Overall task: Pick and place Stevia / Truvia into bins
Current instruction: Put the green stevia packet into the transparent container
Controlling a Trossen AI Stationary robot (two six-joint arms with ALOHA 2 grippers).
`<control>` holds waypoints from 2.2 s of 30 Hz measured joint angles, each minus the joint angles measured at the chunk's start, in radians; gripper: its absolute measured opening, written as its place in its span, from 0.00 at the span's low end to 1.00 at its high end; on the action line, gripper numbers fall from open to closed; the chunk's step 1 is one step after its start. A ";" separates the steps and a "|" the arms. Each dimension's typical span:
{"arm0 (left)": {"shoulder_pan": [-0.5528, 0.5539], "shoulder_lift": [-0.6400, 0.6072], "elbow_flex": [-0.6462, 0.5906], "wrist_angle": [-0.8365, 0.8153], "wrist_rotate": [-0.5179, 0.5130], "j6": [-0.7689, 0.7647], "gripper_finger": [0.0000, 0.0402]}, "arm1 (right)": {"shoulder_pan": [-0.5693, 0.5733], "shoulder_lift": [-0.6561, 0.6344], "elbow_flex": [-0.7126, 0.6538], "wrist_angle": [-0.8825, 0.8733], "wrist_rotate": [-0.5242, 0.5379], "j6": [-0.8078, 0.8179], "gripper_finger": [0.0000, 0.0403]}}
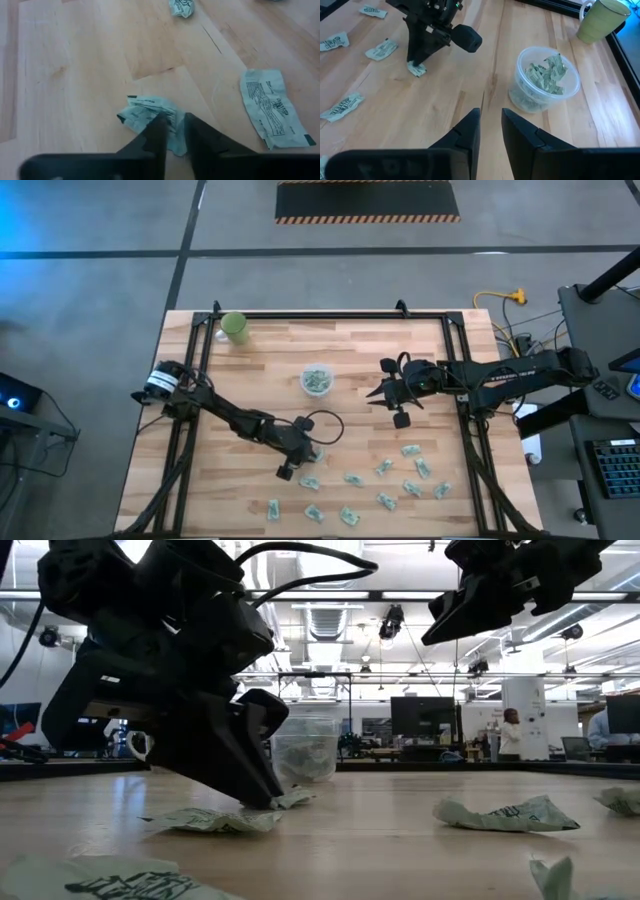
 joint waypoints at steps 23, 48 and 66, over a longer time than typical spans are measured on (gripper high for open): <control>0.008 -0.330 -0.010 -0.164 -0.476 0.200 0.02 | 0.000 0.001 0.000 -0.001 0.000 -0.001 0.16; 0.443 -0.381 -0.006 -0.187 -0.129 0.162 0.02 | 0.000 0.001 -0.001 -0.003 0.000 -0.005 0.15; 0.445 -0.332 -0.003 -0.193 -0.126 0.155 0.04 | 0.000 0.001 -0.001 -0.002 0.000 0.000 0.15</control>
